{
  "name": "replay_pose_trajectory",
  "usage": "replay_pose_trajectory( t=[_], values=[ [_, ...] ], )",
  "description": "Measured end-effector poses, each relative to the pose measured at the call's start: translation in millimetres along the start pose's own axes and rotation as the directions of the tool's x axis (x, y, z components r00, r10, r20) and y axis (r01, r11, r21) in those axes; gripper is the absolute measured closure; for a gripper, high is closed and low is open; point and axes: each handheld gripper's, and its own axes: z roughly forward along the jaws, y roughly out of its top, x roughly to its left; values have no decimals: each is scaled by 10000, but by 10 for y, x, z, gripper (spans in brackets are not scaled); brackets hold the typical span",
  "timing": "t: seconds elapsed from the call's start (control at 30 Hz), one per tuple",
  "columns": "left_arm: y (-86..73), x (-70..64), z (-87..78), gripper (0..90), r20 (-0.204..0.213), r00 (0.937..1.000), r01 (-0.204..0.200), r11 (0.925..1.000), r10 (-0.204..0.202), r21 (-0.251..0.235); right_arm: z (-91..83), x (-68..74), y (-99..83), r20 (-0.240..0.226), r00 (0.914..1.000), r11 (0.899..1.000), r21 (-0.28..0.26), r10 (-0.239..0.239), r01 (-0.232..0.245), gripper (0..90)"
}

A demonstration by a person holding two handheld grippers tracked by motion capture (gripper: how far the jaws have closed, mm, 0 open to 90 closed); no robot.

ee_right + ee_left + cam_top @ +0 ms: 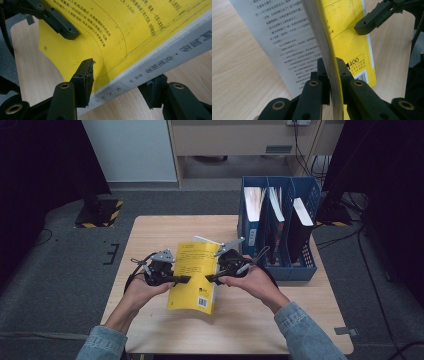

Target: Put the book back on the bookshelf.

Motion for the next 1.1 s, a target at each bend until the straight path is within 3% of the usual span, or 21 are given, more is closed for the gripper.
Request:
replay_pose_trajectory(
  t=[0.3,0.53,1.1],
  values=[
    [-1,48,57,849,-143,9998,-120,9999,119,-115,-14,-17,64,215,9995,9997,-45,-243,244,478],
    [-74,81,131,852,-85,9999,120,9994,-123,-338,0,-36,51,204,9994,9996,51,-291,290,479],
    [-73,90,174,859,-558,9984,18,9993,-39,-380,-84,-48,156,437,9979,9986,-176,-484,492,492]
  ],
)
